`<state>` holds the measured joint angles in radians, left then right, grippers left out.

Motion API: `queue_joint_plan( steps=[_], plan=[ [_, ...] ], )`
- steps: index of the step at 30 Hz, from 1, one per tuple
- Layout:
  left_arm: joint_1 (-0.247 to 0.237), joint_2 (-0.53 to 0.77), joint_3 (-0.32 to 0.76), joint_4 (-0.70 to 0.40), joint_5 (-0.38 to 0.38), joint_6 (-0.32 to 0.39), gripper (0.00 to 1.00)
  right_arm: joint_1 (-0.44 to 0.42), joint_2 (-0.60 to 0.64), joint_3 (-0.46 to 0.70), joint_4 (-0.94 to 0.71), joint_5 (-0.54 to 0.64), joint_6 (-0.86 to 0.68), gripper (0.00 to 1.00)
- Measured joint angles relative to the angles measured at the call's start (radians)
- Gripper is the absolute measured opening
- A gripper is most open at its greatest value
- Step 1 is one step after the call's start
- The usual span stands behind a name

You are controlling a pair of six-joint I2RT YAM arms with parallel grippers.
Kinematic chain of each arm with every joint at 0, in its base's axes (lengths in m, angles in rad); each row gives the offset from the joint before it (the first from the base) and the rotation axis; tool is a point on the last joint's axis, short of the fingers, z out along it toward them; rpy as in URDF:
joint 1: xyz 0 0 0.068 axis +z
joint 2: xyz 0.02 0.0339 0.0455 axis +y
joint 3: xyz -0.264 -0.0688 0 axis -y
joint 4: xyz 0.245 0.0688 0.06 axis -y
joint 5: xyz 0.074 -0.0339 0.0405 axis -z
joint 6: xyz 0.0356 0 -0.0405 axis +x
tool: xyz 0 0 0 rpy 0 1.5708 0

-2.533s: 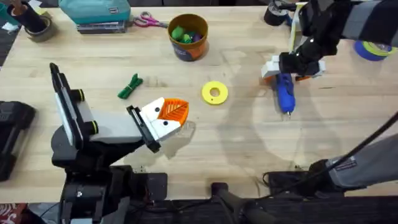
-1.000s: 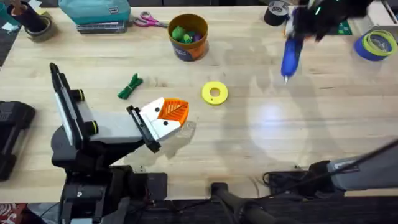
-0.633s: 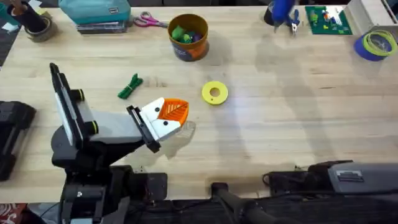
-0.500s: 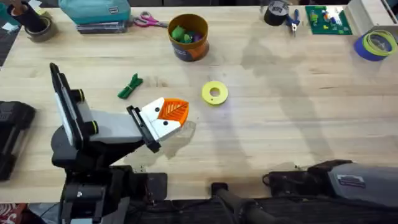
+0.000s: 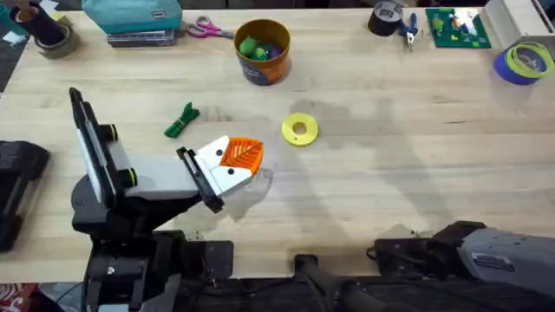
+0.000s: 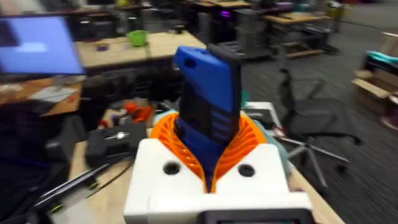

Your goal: Pick up the gripper from the table and insert it into the empty holder that is missing its gripper. Then pick up a screw, insert it into the mounting hole, and use the screwdriver to tighten it. Finally, clean up the table by picking up the vegetable and placing it into the bucket.

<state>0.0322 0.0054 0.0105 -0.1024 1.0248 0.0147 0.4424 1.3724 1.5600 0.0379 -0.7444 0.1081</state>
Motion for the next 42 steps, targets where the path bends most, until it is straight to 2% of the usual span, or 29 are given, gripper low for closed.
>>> queue_joint_plan(
  steps=[6,22,24,30,33,34,37,38,42],
  plan=[
    [0.000,0.000,0.000,0.000,0.000,0.000,0.004,0.072,0.000,0.000,0.011,-0.061,0.000,0.022],
    [0.000,0.000,0.000,0.000,0.000,0.000,0.004,0.225,0.003,0.000,0.121,-0.088,0.000,0.022],
    [0.000,0.000,0.000,0.000,0.000,0.000,0.004,0.269,0.021,0.000,0.138,-0.105,0.000,0.022],
    [0.000,0.000,0.000,0.000,0.000,0.000,0.004,0.268,0.038,-0.009,0.210,-0.167,0.001,0.022],
    [0.000,0.000,0.000,0.000,0.000,0.000,0.004,0.268,0.038,-0.047,0.311,-0.182,0.026,0.021],
    [0.000,0.000,0.000,0.000,0.000,0.000,0.004,0.263,0.038,-0.111,0.428,-0.192,0.074,0.021],
    [0.000,0.000,0.000,0.000,0.000,0.000,0.004,0.255,0.038,-0.184,0.534,-0.197,0.125,0.021],
    [0.000,0.000,0.000,0.000,0.000,0.000,0.004,0.251,0.039,-0.266,0.617,-0.201,0.181,0.021],
    [0.000,0.000,0.000,0.000,0.000,0.000,0.004,0.251,0.039,-0.280,0.617,-0.225,0.200,0.021]
  ],
)
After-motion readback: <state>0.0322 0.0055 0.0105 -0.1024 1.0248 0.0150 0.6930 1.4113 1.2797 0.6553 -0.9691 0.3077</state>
